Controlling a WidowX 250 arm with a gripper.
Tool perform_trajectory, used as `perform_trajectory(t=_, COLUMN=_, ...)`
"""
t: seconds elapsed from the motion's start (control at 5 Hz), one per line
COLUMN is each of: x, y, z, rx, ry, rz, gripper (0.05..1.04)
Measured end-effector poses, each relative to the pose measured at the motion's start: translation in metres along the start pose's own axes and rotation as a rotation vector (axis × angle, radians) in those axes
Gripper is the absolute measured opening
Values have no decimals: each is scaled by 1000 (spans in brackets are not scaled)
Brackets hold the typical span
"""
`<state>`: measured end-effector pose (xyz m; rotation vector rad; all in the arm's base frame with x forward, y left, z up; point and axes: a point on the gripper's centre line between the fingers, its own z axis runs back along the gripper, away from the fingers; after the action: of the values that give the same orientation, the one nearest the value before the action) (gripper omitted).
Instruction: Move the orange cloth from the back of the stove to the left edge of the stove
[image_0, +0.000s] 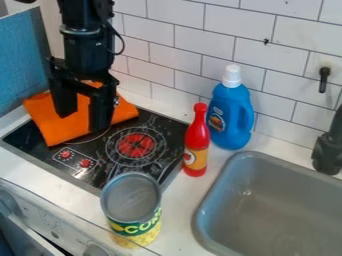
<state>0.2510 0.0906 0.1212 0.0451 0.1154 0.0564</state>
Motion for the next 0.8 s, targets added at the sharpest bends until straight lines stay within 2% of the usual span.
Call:
perform_trajectory(t=0.2, x=0, y=0, z=-7, rx=-7, ry=28, rz=-1, gripper=1000)
perform_trajectory(t=0.4, x=29, y=10, z=-4, rx=-3, ry=19, rz=15, gripper=1000)
perform_trajectory(t=0.6, x=53, y=46, z=-4, rx=6, ry=-30, rz=73, gripper=1000)
perform_trajectory(t=0.8, x=66, y=71, z=-16, rx=32, ry=-47, rz=113, gripper=1000)
